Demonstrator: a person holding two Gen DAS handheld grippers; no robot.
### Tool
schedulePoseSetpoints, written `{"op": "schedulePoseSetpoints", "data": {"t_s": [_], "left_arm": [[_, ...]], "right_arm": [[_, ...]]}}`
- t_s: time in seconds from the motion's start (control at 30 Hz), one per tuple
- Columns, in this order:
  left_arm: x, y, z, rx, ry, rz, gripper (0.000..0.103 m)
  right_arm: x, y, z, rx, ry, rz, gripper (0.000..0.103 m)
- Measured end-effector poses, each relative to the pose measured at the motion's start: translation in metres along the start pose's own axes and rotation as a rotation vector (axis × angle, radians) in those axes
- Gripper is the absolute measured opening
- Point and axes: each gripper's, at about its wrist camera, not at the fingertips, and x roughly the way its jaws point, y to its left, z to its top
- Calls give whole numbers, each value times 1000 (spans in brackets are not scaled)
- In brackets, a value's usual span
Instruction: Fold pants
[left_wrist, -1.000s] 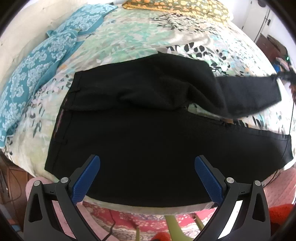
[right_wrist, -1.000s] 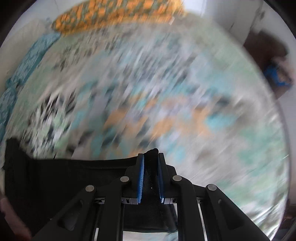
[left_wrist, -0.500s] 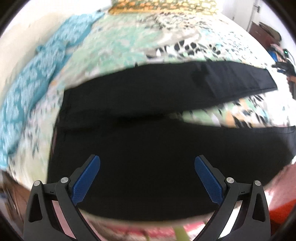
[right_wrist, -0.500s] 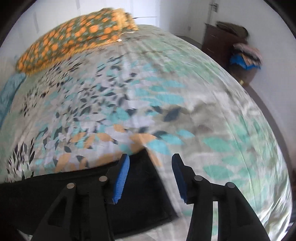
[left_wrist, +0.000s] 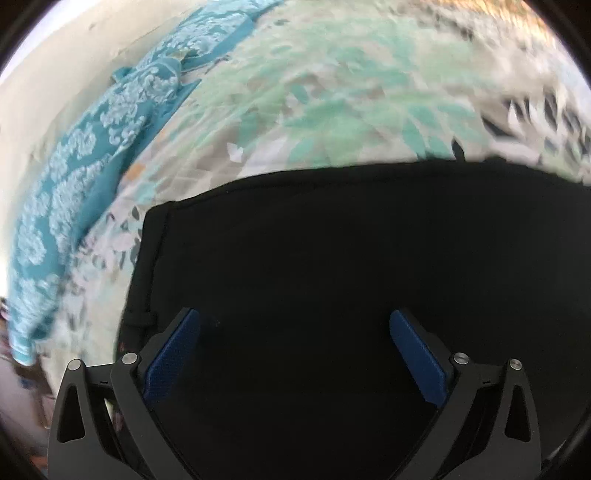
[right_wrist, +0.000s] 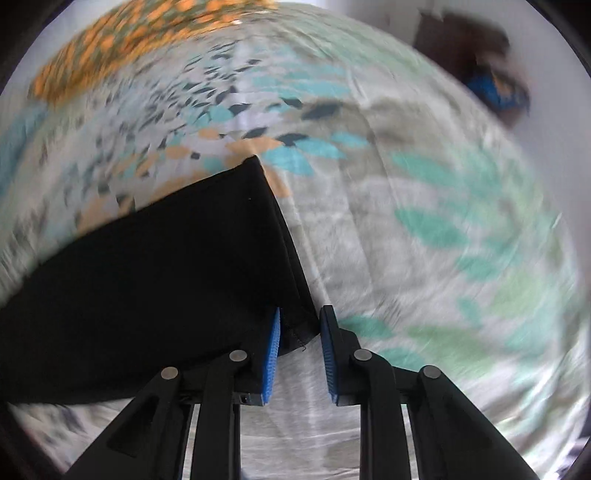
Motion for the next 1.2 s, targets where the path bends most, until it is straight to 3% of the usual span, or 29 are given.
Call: {"op": "schedulePoseSetpoints", "data": {"t_s": [0.1,0.23,0.3,0.37,0.43,0.53,0.63,0.7,0.77,0.83,0.9,1.0,1.1,1.2], "left_arm": [[1,10,-1,-25,14,-3,103],[3,6,-1,13,-10,8,103],[0,4,0,50,-23,38,103],[-10,4,-2,57,-31,55,102],[-29,5,-15,77,-66,24,102],[-66,6,-51,110,-129,-42,102],[-90,4,-91,140,-135,-126,102],[-98,-4,-120,181,-109,-153,102],[-93,-11,-143,225,-72,-148,102],[-84,-13,-157,234,-46,-138,103],[-81,-7,-162,193,-63,-168,103],[-76,1,-156,119,-8,-207,103],[-84,11,-155,97,4,-174,102],[-105,20,-165,97,-27,-231,102]], "right_arm": [[9,4,1,4,11,-66,20],[9,18,4,-4,2,-141,20],[-4,14,3,39,-13,-127,27],[-23,9,0,96,-40,-96,46],[-52,6,-14,153,-94,-28,49],[-95,14,-63,204,-137,77,62],[-124,20,-136,294,-133,209,63],[-126,12,-176,372,-110,234,63],[-116,-13,-218,512,-51,201,63],[-104,-54,-247,791,12,230,63],[-100,-81,-258,906,0,242,63],[-96,-88,-250,871,25,246,61],[-124,-77,-240,803,-14,151,62],[-148,-53,-241,751,-35,268,64]]}}
